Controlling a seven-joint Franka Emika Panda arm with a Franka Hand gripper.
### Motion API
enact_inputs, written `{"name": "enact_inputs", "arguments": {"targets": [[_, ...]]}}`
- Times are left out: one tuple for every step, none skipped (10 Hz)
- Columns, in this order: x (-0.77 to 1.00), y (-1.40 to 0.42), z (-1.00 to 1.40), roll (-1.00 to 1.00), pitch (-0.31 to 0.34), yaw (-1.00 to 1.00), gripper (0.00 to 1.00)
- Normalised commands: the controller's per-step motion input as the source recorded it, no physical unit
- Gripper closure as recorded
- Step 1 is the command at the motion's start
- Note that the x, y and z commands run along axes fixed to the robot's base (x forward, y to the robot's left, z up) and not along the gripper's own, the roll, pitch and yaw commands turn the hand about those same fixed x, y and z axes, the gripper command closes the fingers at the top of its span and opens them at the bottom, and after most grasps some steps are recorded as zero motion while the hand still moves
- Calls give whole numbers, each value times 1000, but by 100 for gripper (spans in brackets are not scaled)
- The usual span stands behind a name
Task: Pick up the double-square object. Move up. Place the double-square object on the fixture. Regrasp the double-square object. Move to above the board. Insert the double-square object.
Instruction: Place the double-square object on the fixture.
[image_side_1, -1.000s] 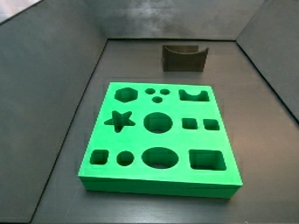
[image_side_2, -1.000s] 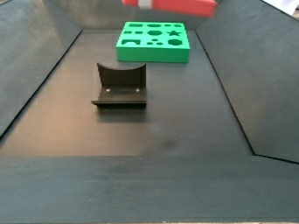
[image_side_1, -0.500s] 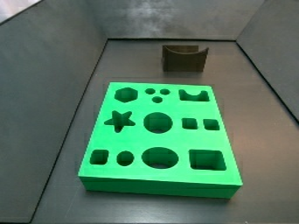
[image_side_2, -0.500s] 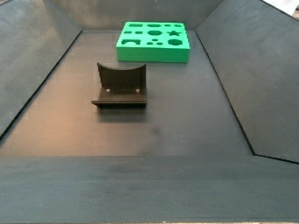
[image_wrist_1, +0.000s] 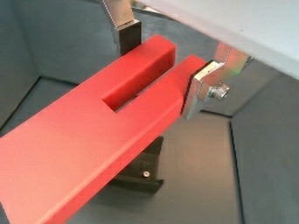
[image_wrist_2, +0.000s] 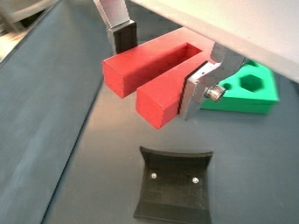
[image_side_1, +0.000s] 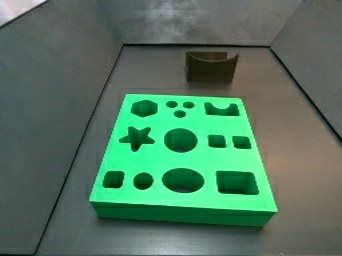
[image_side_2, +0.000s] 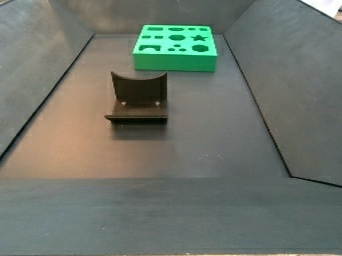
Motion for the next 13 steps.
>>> {"name": "enact_inputs", "arguments": {"targets": [[-188, 611, -1000, -795, 272, 1000, 100], [-183, 558, -962, -891, 269, 1000, 100], [-143, 427, -805, -920, 272, 1000, 100], [-57, 212, -519, -982, 305, 1000, 100], [-21, 135, -321, -1000, 343, 968, 100], [2, 83, -86, -1000, 446, 869, 100], [8, 70, -39, -944, 508, 765, 100], [60, 54, -38, -683, 531, 433, 100], [93, 54, -35, -500, 532, 228, 100], [108, 47, -17, -346, 503, 67, 100], [102, 36, -2, -257, 437, -34, 100], [80, 41, -3, -177, 330, -128, 100], [74, 36, 6, -130, 263, -154, 100]]}}
